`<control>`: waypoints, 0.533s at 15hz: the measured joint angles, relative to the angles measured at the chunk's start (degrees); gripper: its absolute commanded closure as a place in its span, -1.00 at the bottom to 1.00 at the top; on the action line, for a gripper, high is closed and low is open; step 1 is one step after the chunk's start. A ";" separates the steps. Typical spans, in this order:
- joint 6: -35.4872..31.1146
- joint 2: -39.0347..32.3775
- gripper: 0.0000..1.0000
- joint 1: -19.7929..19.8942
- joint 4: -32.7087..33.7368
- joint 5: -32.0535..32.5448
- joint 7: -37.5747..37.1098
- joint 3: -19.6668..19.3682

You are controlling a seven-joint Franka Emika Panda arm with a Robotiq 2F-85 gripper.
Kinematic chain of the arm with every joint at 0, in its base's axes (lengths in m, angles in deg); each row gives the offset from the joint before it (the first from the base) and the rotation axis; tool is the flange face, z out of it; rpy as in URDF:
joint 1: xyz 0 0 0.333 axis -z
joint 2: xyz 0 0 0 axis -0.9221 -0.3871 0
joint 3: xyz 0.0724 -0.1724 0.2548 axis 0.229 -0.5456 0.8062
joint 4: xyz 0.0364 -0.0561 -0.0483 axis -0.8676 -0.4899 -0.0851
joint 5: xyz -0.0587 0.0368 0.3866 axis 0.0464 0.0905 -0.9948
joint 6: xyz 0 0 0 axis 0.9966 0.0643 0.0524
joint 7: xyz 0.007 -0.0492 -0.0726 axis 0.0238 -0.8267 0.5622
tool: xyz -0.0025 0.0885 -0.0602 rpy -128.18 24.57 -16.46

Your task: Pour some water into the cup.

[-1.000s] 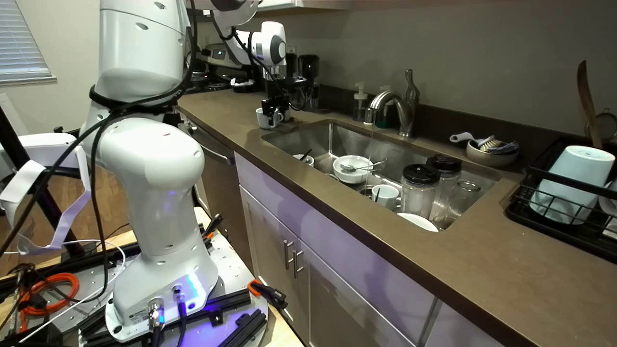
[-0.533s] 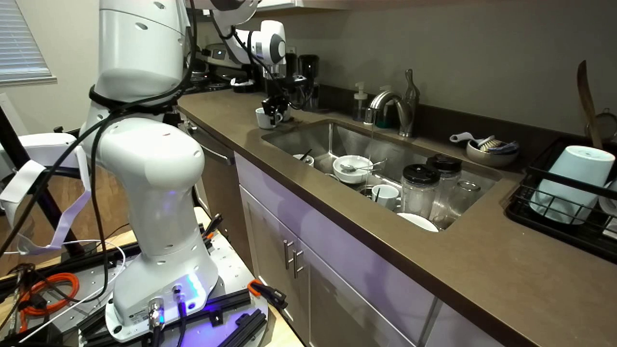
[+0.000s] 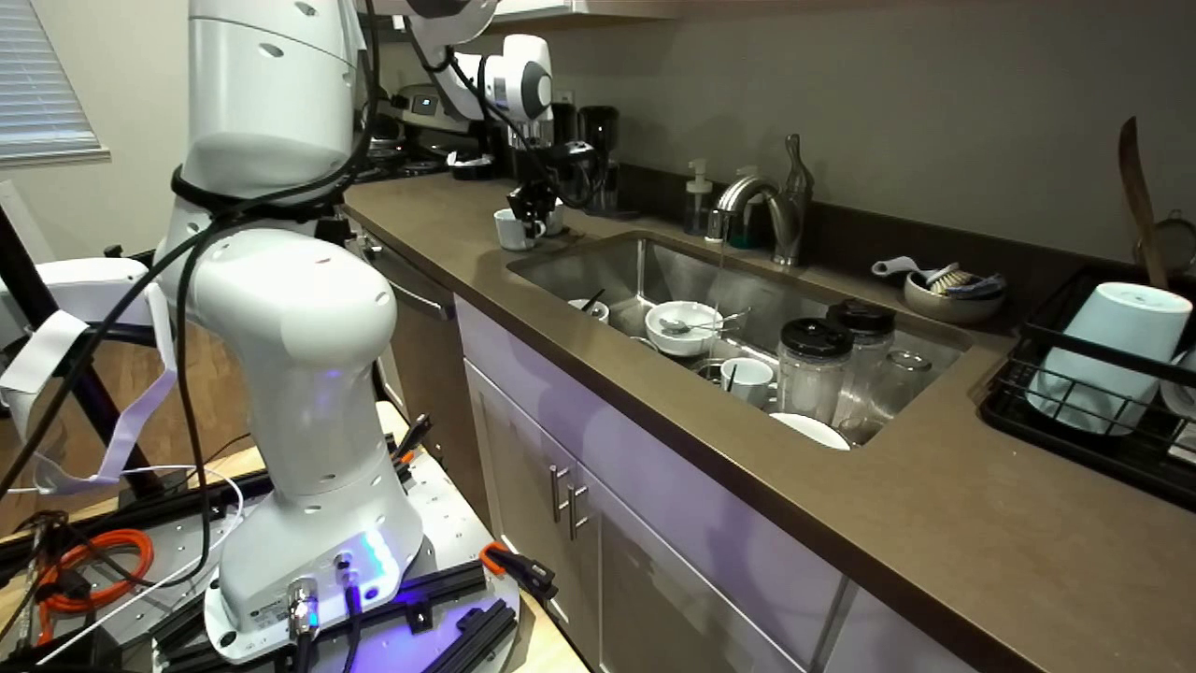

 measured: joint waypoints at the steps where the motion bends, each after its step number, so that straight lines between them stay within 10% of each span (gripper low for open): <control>1: 0.00 0.08 0.27 -0.01 0.00 0.00 0.00 0.01; 8: -0.02 0.19 0.34 -0.01 0.01 0.00 0.00 0.03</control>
